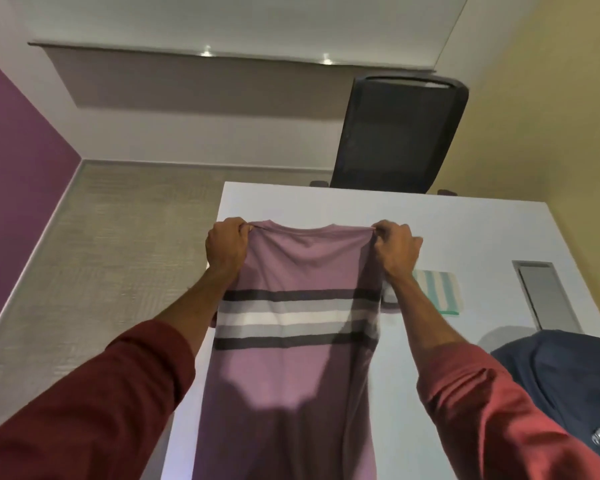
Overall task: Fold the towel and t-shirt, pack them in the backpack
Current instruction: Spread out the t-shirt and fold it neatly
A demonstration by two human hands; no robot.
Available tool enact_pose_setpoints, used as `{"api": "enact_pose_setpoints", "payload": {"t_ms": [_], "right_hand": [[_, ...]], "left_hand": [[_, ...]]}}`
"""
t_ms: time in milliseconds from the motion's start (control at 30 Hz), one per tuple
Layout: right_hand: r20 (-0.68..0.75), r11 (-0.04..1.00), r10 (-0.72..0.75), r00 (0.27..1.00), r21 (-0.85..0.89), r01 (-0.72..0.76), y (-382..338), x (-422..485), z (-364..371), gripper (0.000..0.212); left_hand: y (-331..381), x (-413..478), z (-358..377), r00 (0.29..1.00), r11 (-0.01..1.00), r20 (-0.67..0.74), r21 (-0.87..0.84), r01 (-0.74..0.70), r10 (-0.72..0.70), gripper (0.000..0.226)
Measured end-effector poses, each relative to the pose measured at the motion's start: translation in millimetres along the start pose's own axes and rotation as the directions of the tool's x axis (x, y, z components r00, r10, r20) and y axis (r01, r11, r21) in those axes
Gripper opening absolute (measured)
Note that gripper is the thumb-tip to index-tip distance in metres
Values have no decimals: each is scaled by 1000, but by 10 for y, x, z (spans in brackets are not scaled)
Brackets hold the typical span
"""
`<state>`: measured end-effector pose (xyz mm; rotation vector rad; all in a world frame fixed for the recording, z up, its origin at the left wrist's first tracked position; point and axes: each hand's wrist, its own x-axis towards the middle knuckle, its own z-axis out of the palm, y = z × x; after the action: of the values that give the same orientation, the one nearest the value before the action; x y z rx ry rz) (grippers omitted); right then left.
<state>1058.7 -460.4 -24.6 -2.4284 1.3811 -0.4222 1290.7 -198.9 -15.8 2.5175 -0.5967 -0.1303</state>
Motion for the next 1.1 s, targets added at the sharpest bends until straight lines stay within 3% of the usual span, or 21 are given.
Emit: {"api": "enact_pose_setpoints", "payload": {"t_ms": [333,433,533,667,867,1100], "right_hand": [[59,1000,-5,998,-14,6,7,506,646,17],[45,1000,9,999,0,-8,-43,609,692,23],[79,998,13,997,57,-18,-110,524,786,35],[127,992,-77,989,112,62,-157,109,983,38],[275,987,-124,953,133,90,-33,-1036,1422,52],[497,979,-192,846,39,199,90,-2147,1796,92]], "left_hand": [[-51,564,441,996,994,56,88,64,-69,26],[-94,677,552,987,998,160,66,19,-29,25],[-211,657,675,916,999,401,15,-37,28,66],[-523,394,972,893,989,426,-18,-148,142,61],[-969,-527,1339,871,964,456,91,-249,182,68],[-1272,-1561,1489,817,971,548,36,-236,179,85]]}}
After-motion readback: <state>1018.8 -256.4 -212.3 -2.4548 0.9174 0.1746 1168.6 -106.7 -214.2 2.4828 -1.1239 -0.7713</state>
